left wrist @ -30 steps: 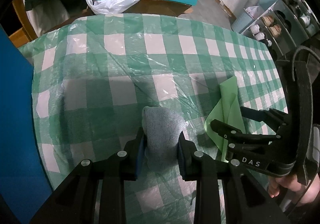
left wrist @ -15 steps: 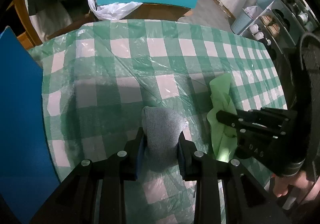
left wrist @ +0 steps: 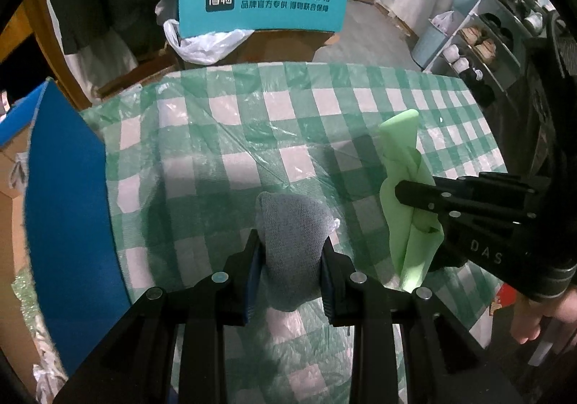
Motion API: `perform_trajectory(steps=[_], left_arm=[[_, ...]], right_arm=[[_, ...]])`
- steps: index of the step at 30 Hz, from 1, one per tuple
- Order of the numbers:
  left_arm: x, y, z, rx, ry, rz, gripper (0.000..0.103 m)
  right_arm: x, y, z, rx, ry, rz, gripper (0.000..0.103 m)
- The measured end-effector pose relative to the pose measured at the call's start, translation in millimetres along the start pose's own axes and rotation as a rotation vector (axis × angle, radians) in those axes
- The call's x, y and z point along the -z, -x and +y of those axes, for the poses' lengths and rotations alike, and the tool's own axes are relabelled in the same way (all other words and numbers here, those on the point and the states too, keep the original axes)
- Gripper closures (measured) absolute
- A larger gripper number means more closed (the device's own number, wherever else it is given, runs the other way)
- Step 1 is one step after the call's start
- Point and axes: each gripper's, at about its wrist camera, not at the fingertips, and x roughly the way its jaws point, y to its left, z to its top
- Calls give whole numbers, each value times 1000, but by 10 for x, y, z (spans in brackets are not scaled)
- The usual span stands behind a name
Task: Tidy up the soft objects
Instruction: 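Carry the grey sock in the left gripper and green cloth in the right toward the box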
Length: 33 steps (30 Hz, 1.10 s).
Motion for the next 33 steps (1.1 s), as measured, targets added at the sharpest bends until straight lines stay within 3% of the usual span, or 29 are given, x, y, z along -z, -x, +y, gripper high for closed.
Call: perform_trajectory(steps=[33], left_arm=[[260, 1091, 107, -109, -41, -156, 74]], right_arm=[[150, 978, 755, -28, 209, -125, 92]])
